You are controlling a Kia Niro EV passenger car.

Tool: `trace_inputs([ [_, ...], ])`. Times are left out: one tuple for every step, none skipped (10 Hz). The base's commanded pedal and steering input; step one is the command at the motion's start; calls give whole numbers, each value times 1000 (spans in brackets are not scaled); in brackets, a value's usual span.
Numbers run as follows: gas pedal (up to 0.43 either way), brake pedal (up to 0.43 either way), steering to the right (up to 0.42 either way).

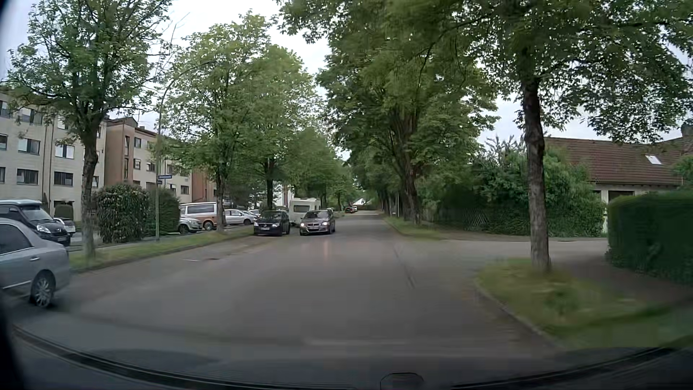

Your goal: Follow the waypoints while adhering to traffic rules and regulations

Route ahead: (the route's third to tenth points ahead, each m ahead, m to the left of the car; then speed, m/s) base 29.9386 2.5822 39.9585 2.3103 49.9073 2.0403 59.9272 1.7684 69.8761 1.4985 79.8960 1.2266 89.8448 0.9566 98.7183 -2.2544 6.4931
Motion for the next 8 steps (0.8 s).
trace_inputs([
  [0,177,-1],
  [0,177,0],
  [0,177,3],
  [0,177,4],
  [0,116,4],
  [0,6,4],
  [0,0,4],
  [0,0,4],
])
